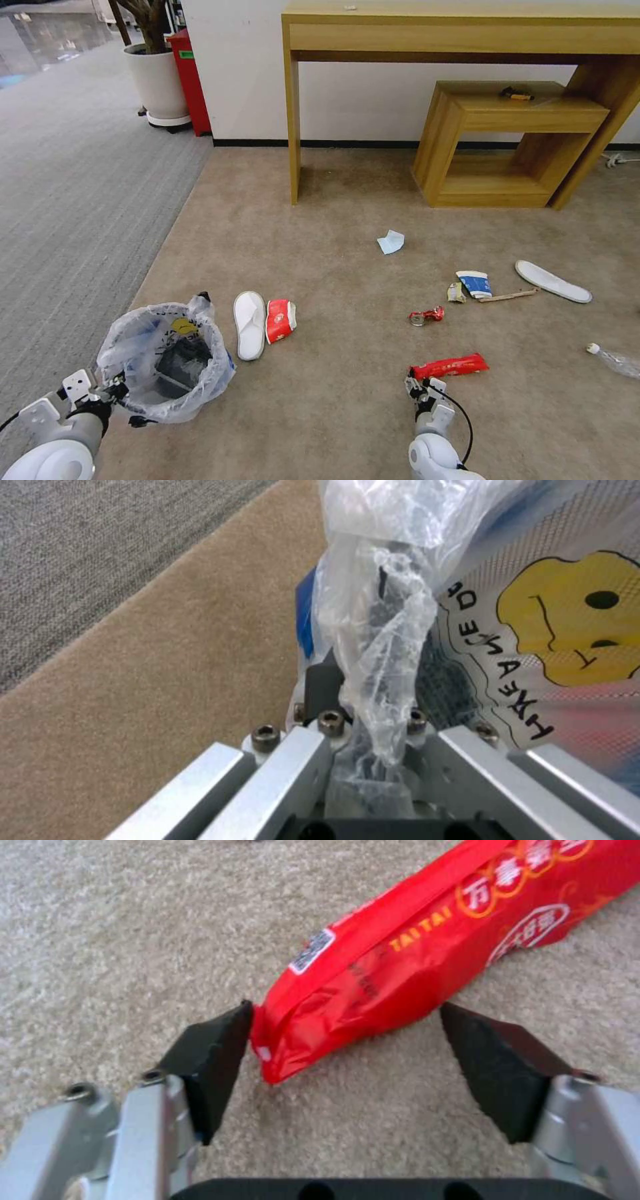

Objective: Pick up the trash bin and place the garbage on the floor into it.

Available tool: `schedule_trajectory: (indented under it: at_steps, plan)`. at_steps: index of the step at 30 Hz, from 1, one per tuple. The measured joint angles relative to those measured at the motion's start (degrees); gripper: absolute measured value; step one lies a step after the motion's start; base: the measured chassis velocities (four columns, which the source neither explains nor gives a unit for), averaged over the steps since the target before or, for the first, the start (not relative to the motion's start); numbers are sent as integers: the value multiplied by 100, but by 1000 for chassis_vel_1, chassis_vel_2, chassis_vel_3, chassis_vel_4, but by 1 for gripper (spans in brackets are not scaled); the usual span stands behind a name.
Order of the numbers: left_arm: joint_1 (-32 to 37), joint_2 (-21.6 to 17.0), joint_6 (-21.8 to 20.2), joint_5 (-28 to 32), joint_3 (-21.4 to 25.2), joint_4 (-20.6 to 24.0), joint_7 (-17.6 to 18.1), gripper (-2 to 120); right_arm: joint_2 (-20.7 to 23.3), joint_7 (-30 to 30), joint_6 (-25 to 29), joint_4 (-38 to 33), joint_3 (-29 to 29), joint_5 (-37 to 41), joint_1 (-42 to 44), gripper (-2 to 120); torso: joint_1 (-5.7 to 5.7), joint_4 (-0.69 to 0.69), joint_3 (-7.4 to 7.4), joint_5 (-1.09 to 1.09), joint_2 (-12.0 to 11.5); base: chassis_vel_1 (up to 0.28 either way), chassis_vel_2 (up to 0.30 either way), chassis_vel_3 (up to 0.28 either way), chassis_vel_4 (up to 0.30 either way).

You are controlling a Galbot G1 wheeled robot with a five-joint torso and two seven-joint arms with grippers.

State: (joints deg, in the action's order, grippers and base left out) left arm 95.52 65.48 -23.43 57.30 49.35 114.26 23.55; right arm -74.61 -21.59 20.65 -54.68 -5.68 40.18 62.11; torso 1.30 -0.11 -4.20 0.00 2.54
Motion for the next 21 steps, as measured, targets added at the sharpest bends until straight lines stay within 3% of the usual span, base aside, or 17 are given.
schedule_trajectory:
  at_steps: [5, 21]
  plan:
    - [0, 2, 14, -4, 5, 0, -1, 0, 1, 10, 14, 38, 2, -43, -16, 59, 0, 0, 0, 0, 0, 0, 0, 0, 0]
    - [-44, -13, 36, -17, -76, -34, -12, 0, -149, 1, 32, 155, -44, -206, -73, 76, 0, 0, 0, 0, 0, 0, 0, 0, 0]
